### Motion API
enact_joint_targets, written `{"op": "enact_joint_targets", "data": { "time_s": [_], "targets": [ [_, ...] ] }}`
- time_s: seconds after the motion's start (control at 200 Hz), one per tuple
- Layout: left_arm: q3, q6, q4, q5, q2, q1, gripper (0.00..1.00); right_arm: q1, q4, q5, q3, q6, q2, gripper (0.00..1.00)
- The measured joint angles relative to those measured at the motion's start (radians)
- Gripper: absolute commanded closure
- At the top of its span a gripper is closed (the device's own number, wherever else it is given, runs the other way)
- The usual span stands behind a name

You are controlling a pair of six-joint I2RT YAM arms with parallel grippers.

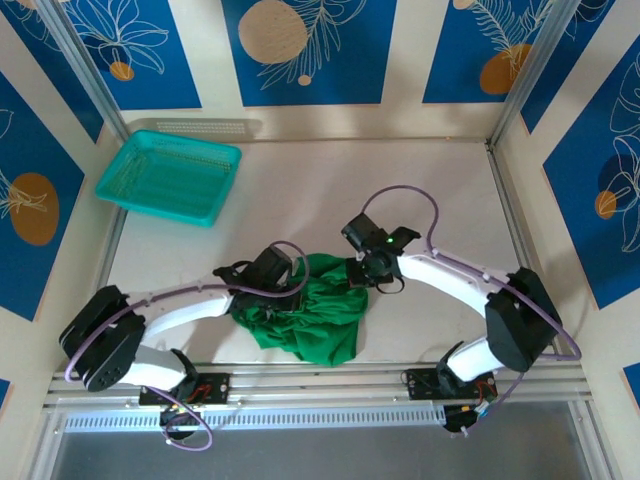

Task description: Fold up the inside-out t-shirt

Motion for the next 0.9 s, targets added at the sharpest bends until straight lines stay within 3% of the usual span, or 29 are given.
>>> {"op": "enact_joint_targets", "data": {
  "time_s": [0.075,0.19,0.275,0.33,0.44,0.705,0.901],
  "targets": [
    [0.018,0.021,-0.010,-0.023,-0.032,0.003,0.80,-0.036,0.021,-0.089,-0.001,0.004,-0.085,1.00],
    [0.072,0.077,-0.061,-0.051,-0.130,0.024,0.67,-0.092,0.135,-0.361,-0.018,0.043,-0.267,1.00],
    [0.108,0.099,-0.074,-0.043,-0.187,0.060,0.48,-0.065,0.206,-0.511,-0.013,0.052,-0.349,1.00],
    [0.114,0.127,-0.067,-0.011,-0.216,0.077,0.42,-0.021,0.212,-0.568,0.007,0.040,-0.368,1.00],
    [0.113,0.161,-0.040,0.089,-0.252,0.085,0.39,0.039,0.210,-0.608,0.044,0.005,-0.379,1.00],
    [0.058,0.251,0.126,0.303,-0.329,0.058,0.37,0.022,0.185,-0.611,0.045,-0.051,-0.397,1.00],
    [0.021,0.281,0.204,0.372,-0.328,0.014,0.41,0.010,0.153,-0.607,0.045,-0.094,-0.397,1.00]
  ]
}}
